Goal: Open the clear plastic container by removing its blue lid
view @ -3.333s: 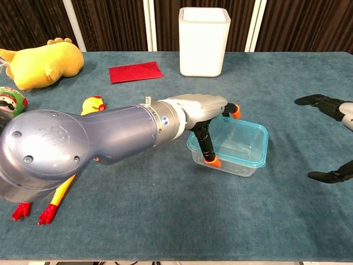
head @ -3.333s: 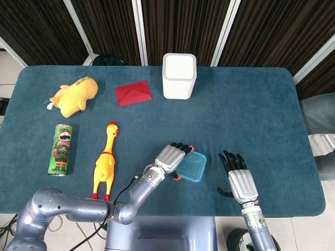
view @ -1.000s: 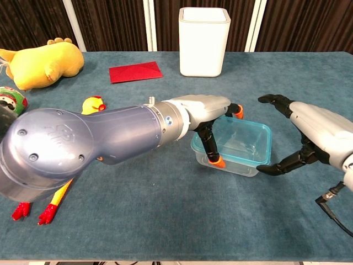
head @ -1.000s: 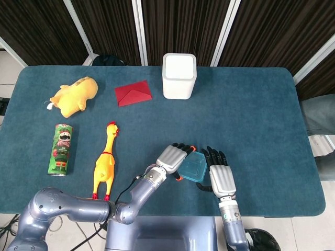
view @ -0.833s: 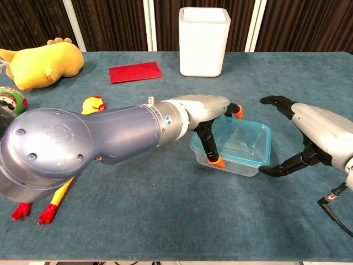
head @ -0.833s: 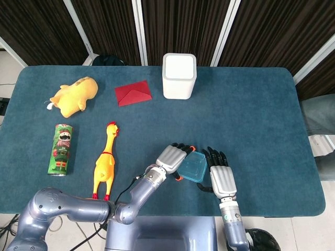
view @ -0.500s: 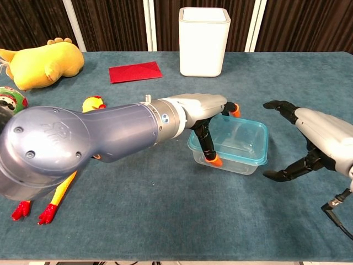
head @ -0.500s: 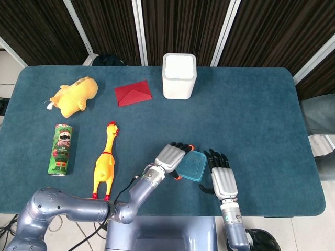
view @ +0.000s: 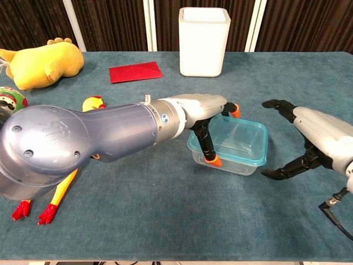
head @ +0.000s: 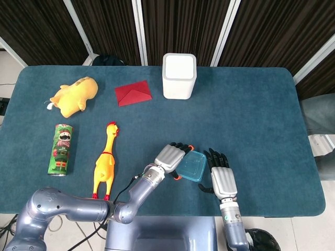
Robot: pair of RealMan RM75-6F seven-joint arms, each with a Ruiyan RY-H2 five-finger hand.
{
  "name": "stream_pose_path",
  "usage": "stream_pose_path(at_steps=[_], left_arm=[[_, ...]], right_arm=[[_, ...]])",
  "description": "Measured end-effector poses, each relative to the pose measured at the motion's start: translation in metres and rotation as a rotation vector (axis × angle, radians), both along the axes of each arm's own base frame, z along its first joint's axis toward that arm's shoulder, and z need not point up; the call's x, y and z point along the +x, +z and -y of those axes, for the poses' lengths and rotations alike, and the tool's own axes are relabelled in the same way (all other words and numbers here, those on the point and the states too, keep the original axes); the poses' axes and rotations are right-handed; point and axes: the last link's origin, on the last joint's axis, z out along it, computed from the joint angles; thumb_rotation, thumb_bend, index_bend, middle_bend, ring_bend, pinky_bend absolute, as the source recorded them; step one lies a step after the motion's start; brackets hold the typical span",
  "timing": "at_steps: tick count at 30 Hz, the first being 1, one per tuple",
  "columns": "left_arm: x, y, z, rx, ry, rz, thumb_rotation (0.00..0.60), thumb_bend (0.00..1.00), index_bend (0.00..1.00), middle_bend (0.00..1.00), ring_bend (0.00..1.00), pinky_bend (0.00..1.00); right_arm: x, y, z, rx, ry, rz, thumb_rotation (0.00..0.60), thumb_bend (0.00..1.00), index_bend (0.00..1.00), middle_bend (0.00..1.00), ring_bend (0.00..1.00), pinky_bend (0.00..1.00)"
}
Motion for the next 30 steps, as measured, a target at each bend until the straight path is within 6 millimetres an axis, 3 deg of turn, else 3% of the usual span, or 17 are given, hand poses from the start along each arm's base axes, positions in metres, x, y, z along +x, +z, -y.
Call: stream_pose_path(at_steps=[30], left_arm=[[0.0053, -0.0080, 0.0084, -0.028, -0.011, 0.011, 0.600, 0.15, 0.16, 0.23, 0.18, 0.32]], right_arm=[[0.0050, -0.0006, 0.0040, -0.003, -0.029, 0.046, 0.600, 0.24, 0.00, 0.00, 0.00, 0.00]])
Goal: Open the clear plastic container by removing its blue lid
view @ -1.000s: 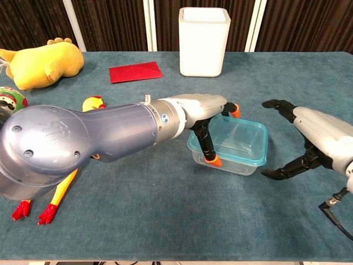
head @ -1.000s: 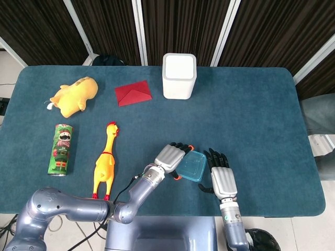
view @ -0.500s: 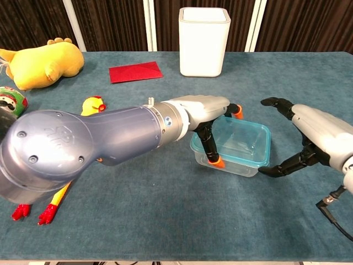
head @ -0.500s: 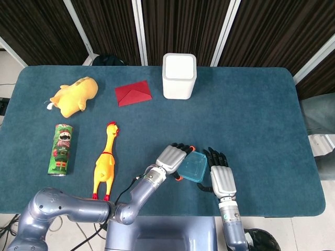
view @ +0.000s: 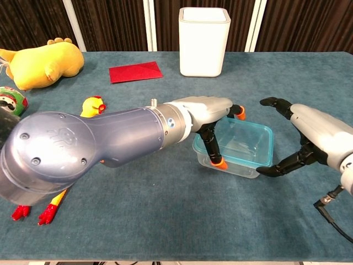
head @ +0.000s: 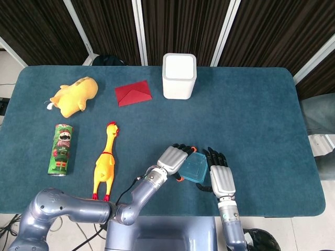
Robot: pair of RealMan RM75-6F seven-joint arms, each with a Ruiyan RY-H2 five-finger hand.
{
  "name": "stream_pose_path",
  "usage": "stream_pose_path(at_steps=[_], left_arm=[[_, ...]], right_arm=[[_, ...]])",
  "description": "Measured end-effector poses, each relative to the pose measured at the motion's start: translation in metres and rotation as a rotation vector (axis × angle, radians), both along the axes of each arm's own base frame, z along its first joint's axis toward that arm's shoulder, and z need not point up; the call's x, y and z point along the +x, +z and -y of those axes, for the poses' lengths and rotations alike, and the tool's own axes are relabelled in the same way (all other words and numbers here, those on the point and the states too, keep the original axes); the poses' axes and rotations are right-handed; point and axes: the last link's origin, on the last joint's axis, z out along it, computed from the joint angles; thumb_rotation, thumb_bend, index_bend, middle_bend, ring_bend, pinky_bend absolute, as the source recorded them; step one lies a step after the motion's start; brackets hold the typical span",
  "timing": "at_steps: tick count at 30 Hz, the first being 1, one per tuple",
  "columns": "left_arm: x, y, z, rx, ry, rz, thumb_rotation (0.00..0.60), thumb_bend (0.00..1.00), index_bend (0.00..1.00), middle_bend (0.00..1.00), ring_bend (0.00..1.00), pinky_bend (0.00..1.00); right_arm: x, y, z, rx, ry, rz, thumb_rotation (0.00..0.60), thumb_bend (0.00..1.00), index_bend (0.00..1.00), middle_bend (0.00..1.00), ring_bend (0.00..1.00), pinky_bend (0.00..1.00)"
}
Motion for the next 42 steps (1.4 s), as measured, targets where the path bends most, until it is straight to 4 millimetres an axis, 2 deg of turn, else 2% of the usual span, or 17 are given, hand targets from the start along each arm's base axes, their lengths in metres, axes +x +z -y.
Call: stream_pose_path(at_steps=[27, 42], left_arm=[[-0.001, 0.000, 0.000, -0.011, -0.046, -0.041, 0.600, 0.15, 0.16, 0.23, 0.18, 0.34], [-0.002, -0.002, 0.001, -0.001, -0.072, -0.051, 0.600, 0.18, 0.16, 0.23, 0.24, 0.41]], right_arm=[[0.002, 0.011, 0.013, -0.049, 0.008, 0.023, 0.600, 0.24, 0.00, 0.00, 0.00, 0.00], [0.006, 0.013, 0.014, -0.055, 0.010, 0.038, 0.600, 0.24, 0.00, 0.00, 0.00, 0.00]])
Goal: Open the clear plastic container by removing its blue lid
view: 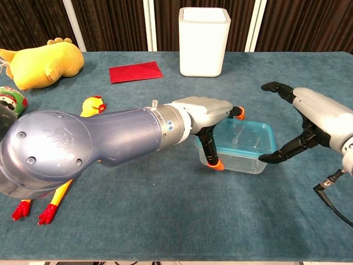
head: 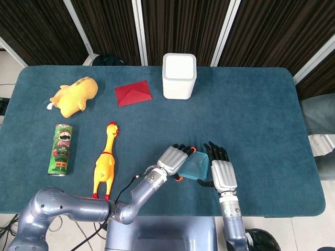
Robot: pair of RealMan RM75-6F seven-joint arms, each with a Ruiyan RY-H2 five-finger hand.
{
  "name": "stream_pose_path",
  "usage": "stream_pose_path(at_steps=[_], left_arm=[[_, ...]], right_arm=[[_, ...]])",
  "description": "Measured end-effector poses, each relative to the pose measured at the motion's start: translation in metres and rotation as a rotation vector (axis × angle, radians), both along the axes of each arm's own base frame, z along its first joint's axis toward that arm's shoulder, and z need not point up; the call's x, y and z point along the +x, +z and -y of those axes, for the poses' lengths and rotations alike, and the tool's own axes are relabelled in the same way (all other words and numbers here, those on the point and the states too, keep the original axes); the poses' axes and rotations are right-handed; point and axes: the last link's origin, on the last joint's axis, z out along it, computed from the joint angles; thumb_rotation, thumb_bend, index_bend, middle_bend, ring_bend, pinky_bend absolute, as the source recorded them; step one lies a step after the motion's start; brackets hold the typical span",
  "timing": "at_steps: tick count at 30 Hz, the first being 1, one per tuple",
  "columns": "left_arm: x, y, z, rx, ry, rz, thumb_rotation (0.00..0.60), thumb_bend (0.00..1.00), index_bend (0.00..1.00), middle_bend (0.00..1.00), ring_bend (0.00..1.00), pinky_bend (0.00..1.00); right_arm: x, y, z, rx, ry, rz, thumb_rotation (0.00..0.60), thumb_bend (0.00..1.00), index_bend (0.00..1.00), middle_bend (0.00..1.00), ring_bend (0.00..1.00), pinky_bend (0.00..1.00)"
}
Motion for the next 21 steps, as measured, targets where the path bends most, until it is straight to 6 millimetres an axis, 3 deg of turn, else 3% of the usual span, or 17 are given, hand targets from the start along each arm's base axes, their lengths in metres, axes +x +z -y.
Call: stream_pose_path(at_steps=[15, 21], left_arm=[[-0.0008, 0.0002, 0.0011, 0.037, -0.064, -0.026, 0.600, 0.19, 0.17, 0.24, 0.25, 0.42], [0.0031, 0.0022, 0.0005, 0.043, -0.078, -0.021, 0.600, 0.18, 0.09, 0.15, 0.12, 0.32]], right_arm=[[0.0046, 0.0008, 0.0029, -0.005, 0.005, 0.003, 0.600, 0.24, 0.00, 0.00, 0.00, 0.00], [0.0045, 0.0016, 0.0038, -0.005, 0.008, -0.005, 0.600, 0.24, 0.00, 0.00, 0.00, 0.00]])
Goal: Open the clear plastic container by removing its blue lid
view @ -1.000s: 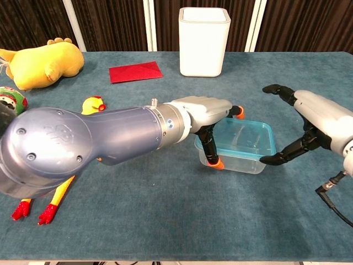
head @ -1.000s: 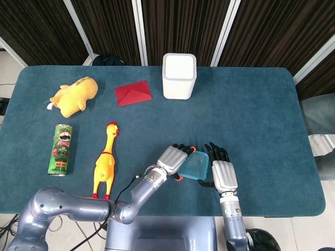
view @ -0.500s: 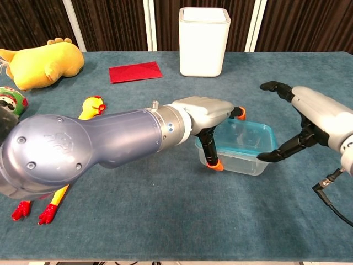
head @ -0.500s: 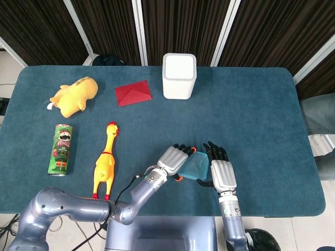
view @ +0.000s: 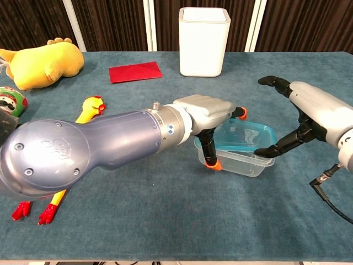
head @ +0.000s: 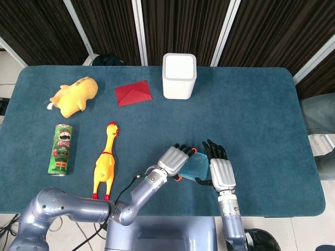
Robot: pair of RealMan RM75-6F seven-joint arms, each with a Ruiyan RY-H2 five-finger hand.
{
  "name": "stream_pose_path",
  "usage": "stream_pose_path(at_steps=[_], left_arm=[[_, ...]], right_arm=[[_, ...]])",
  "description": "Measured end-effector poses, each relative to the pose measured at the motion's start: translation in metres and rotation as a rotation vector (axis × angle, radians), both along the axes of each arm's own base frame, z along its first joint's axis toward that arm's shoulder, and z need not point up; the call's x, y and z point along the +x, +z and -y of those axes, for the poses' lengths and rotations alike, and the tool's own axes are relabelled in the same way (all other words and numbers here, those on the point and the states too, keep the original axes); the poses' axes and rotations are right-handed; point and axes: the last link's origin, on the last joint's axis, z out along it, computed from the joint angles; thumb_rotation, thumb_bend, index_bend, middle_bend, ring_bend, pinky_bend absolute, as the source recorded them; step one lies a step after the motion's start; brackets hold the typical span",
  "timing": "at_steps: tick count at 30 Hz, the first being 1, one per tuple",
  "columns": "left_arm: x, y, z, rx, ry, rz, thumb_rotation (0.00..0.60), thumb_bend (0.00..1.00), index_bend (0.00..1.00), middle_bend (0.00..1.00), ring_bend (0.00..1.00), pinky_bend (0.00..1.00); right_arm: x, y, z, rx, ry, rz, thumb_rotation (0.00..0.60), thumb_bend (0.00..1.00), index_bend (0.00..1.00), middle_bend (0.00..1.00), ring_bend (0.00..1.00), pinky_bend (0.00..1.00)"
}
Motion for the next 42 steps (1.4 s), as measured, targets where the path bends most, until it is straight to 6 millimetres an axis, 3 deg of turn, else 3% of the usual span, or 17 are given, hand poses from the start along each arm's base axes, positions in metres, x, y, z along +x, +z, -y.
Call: stream_pose_path(at_steps=[3, 8, 13, 20, 24, 33, 42], left_arm=[[0.0020, 0.0021, -0.0011, -0.006, 0.019, 0.023, 0.600, 0.17, 0.05, 0.11, 0.07, 0.27], [0.0019, 0.0047, -0.0024, -0.014, 0.028, 0.033, 0.600, 0.13, 0.02, 0.08, 0.05, 0.24], [0.0014, 0.0059, -0.0038, -0.025, 0.034, 0.037, 0.600, 0.02, 0.00, 0.01, 0.02, 0.23], [0.0007, 0.0069, -0.0052, -0.034, 0.040, 0.045, 0.600, 0.02, 0.00, 0.00, 0.02, 0.23], [-0.0001, 0.0077, -0.0058, -0.036, 0.036, 0.041, 0.600, 0.02, 0.00, 0.00, 0.02, 0.23], [-0.0019, 0.0072, -0.0063, -0.050, 0.040, 0.031, 0.600, 0.02, 0.00, 0.00, 0.00, 0.22], [-0.0024, 0.0096, -0.0086, -0.071, 0.047, 0.022, 0.600, 0.00, 0.00, 0.00, 0.00, 0.13]], right_arm=[[-0.0021, 0.0002, -0.0003, 0.000, 0.001, -0.004, 0.600, 0.24, 0.01, 0.00, 0.00, 0.00], [-0.0044, 0.0002, -0.0008, -0.006, 0.012, 0.010, 0.600, 0.24, 0.14, 0.08, 0.00, 0.00], [-0.0037, 0.0004, -0.0011, -0.018, 0.044, 0.024, 0.600, 0.24, 0.15, 0.09, 0.00, 0.00], [-0.0048, -0.0005, -0.0015, -0.021, 0.060, 0.040, 0.600, 0.24, 0.15, 0.10, 0.00, 0.00], [-0.0056, -0.0014, -0.0021, -0.018, 0.063, 0.040, 0.600, 0.24, 0.22, 0.14, 0.00, 0.00], [-0.0055, -0.0009, -0.0031, -0.010, 0.072, 0.070, 0.600, 0.46, 0.29, 0.17, 0.00, 0.00], [-0.0055, 0.0022, -0.0014, -0.010, 0.063, 0.087, 0.600, 0.48, 0.29, 0.17, 0.00, 0.00]])
